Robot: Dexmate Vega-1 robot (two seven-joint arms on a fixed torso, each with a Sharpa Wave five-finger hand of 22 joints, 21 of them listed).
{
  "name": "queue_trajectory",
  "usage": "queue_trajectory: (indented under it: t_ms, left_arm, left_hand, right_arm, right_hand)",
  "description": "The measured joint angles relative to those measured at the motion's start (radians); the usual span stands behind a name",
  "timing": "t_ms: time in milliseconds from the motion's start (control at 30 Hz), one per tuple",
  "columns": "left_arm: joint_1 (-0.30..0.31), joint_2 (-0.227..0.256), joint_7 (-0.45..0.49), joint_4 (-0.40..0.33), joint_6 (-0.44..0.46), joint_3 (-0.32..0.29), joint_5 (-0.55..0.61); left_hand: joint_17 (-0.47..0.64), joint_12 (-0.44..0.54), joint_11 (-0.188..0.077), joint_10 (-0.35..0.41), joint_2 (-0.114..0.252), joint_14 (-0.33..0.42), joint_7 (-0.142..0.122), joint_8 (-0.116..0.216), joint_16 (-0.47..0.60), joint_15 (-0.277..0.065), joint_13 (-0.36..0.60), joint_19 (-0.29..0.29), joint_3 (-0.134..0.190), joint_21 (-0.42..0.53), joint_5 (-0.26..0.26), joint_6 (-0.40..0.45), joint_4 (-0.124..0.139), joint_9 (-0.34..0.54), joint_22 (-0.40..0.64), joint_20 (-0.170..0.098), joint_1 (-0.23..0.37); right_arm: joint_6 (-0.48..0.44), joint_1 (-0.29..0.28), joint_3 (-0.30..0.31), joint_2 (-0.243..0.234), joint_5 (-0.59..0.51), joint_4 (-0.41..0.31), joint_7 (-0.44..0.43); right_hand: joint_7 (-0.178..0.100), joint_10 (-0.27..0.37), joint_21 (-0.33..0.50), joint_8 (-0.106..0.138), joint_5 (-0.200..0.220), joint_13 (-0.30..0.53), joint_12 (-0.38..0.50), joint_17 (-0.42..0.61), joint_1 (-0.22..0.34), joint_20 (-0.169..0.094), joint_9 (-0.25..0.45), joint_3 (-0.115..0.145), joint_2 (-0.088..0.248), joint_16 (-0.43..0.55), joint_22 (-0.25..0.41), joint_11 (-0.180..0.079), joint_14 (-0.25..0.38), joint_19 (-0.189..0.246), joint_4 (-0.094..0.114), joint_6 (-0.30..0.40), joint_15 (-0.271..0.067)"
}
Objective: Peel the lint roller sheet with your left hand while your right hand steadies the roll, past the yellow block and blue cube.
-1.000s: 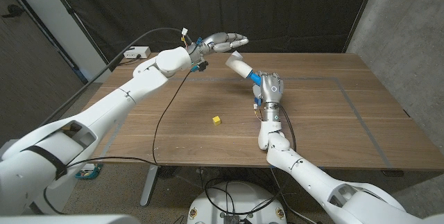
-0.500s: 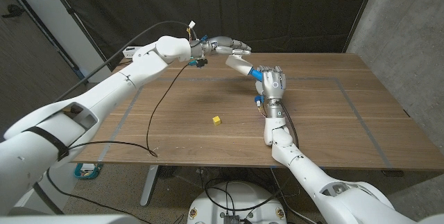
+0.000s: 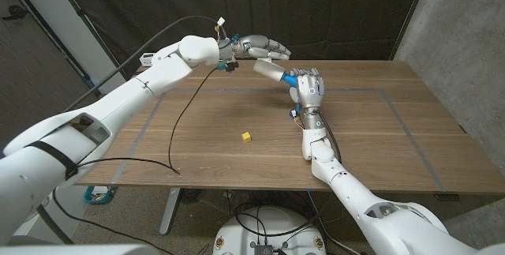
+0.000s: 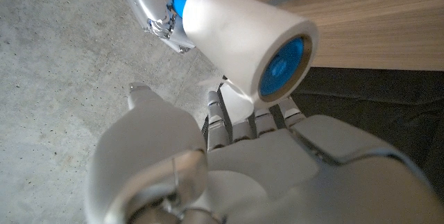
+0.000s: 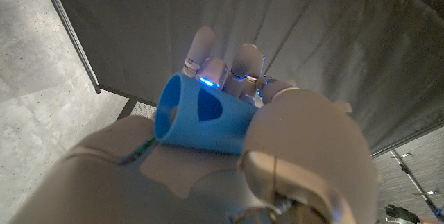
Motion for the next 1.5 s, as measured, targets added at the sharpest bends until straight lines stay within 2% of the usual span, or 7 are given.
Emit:
queue_trajectory:
  t_ms: [167,267,533,633,967,1367,1500]
  left_arm:
    - [0.004,0.010,0.011,-0.053,0.002,-0.012,0.002]
    - [-0.004,0.020,0.051,-0.093,0.044,-0.012,0.027]
    - [-0.148,0.030,-0.003,-0.221,0.241,0.083,0.160]
    - [-0.244,0.016,-0.142,-0.240,0.417,0.147,0.257]
    - [-0.421,-0.019,-0.328,-0.226,0.588,0.236,0.317]
    - [-0.567,-0.065,-0.480,-0.159,0.673,0.325,0.345]
    - [-0.616,-0.084,-0.530,-0.144,0.708,0.373,0.376]
  left_hand:
    - [0.050,0.052,-0.038,0.113,0.033,0.145,0.006,0.046,0.080,-0.062,0.008,0.110,0.144,0.054,-0.006,0.128,-0.011,0.014,0.029,-0.021,0.044]
    - [0.078,0.067,-0.058,0.139,0.029,0.182,0.002,0.054,0.108,-0.074,0.018,0.141,0.190,0.078,-0.003,0.149,-0.019,0.021,0.040,-0.032,0.055]
    - [0.119,0.074,-0.064,0.129,-0.016,0.165,-0.005,0.041,0.108,-0.069,0.034,0.137,0.183,0.083,-0.035,0.126,-0.010,0.019,0.050,-0.039,0.012]
    - [0.125,0.078,-0.064,0.129,-0.031,0.165,-0.001,0.038,0.108,-0.069,0.037,0.137,0.175,0.086,-0.040,0.122,-0.010,0.019,0.050,-0.039,0.002]
    - [0.187,0.125,-0.029,0.179,-0.033,0.190,0.100,0.046,0.148,-0.053,0.069,0.119,0.135,0.110,-0.059,0.196,0.038,0.009,0.064,-0.031,-0.116]
    - [0.223,0.202,-0.069,0.278,-0.037,0.267,0.082,0.065,0.182,-0.088,0.108,0.166,0.205,0.159,-0.058,0.319,-0.083,0.005,0.078,-0.039,0.031]
    - [0.226,0.204,-0.073,0.282,-0.035,0.267,0.082,0.065,0.182,-0.089,0.109,0.171,0.211,0.161,-0.058,0.329,-0.088,0.005,0.082,-0.037,0.037]
  right_arm:
    - [0.008,0.001,-0.006,-0.005,0.068,-0.007,-0.001]
    - [0.008,0.001,-0.035,-0.030,0.117,-0.029,-0.001]
    - [0.013,0.006,-0.107,-0.088,0.255,-0.067,-0.001]
    - [0.022,0.009,-0.133,-0.110,0.292,-0.080,-0.001]
    - [0.027,0.021,-0.155,-0.120,0.324,-0.067,-0.001]
    - [0.042,0.022,-0.126,-0.093,0.285,-0.042,-0.001]
    - [0.050,0.016,-0.108,-0.082,0.266,-0.038,-0.001]
  right_hand:
    - [0.000,0.000,0.000,0.000,0.000,0.001,0.006,0.000,0.000,0.000,-0.004,0.000,0.000,0.007,0.000,0.000,0.000,0.000,0.000,0.000,0.000]
    - [0.000,0.000,0.000,0.000,0.000,0.002,0.006,0.000,-0.001,0.000,-0.005,0.000,-0.001,0.007,0.000,0.000,0.000,0.000,0.000,0.000,0.000]
    - [0.000,0.000,0.000,0.000,0.000,0.000,0.010,0.001,-0.003,0.000,-0.003,0.002,-0.003,0.007,0.000,0.000,0.000,0.000,-0.002,0.000,0.000]
    - [0.000,0.000,0.002,0.000,0.000,-0.002,0.010,0.001,-0.004,0.000,-0.004,0.003,-0.004,0.007,0.000,0.000,0.000,0.000,-0.003,0.000,0.000]
    - [0.000,0.000,0.007,0.000,0.000,-0.001,0.013,0.001,-0.005,0.000,-0.002,0.003,-0.006,0.007,0.000,0.000,0.000,0.000,-0.003,0.000,0.000]
    - [0.000,0.000,0.006,0.000,0.000,-0.004,0.013,0.000,-0.006,0.000,-0.005,0.007,-0.007,0.005,0.000,0.000,0.000,0.000,-0.007,0.000,0.000]
    - [0.000,0.000,0.006,0.000,0.000,-0.004,0.013,0.000,-0.006,0.000,-0.005,0.007,-0.007,0.005,0.000,0.000,0.000,0.000,-0.007,0.000,0.000]
